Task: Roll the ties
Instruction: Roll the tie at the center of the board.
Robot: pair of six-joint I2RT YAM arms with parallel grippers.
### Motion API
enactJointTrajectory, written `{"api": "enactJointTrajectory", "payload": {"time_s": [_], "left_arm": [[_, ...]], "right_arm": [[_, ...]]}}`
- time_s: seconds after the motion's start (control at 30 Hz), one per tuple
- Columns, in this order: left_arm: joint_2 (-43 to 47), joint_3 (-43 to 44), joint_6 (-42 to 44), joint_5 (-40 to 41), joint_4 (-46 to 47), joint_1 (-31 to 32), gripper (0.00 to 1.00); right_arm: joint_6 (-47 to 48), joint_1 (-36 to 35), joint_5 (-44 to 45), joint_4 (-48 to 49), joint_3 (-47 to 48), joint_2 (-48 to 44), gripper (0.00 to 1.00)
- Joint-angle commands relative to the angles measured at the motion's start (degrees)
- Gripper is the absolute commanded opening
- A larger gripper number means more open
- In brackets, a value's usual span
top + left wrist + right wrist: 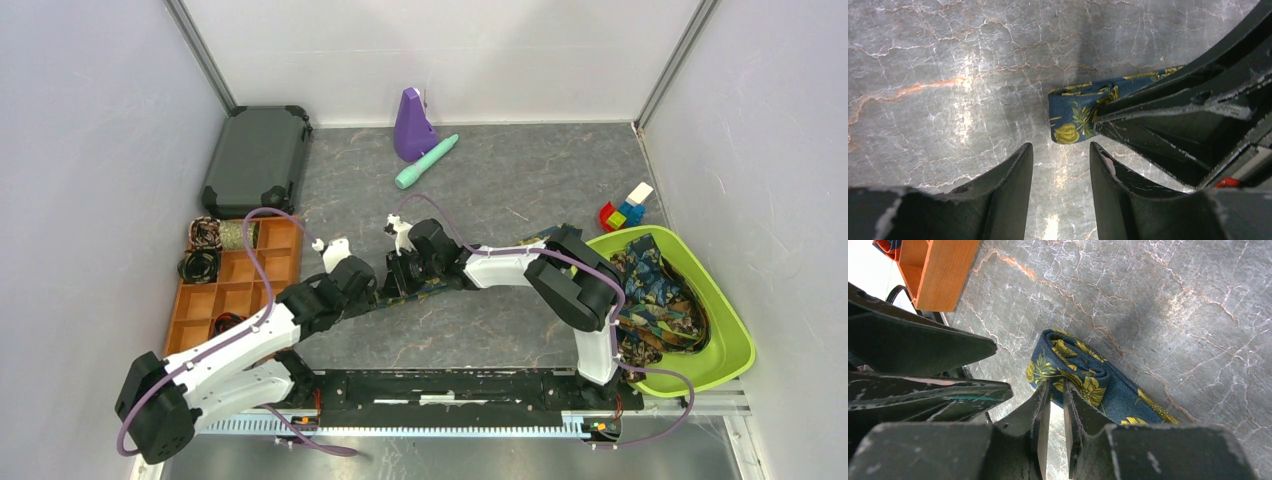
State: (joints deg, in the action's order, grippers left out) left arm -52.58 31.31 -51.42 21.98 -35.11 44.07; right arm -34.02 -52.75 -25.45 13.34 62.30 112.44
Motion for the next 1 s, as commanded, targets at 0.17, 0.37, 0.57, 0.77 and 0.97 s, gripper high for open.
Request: {"api": "enactJointTrajectory", "payload": {"time_s": [0.17,0.37,0.57,0.77,0.97], "left_arm": [[-8.4,0.4,1.1,4.0,5.9,-1.0,0.50],[-10.1,-1.3,1.6,4.0,9.8,-1.4,0.50],[-6.8,-0.5,1.3,4.5,7.5,-1.5,0.51],[-4.3,0.4,2.2,6.9,5.6,-1.7,0.56],[-9.5,-0.8,2.8,4.8,10.6,-2.0,0.56]], "right_arm": [[1.0,0.5,-0.3,1.3,-0.7,-1.4,0.21],[0.8,0.5,-0.5,1.4,-0.8,-1.1,0.21],[0.8,0.6,-0.7,1.5,-0.8,-1.0,0.21],[0.6,0.6,-0.6,1.5,-0.6,-1.0,0.21],[0.4,0.6,-0.5,1.5,-0.9,-1.0,0.21]]}}
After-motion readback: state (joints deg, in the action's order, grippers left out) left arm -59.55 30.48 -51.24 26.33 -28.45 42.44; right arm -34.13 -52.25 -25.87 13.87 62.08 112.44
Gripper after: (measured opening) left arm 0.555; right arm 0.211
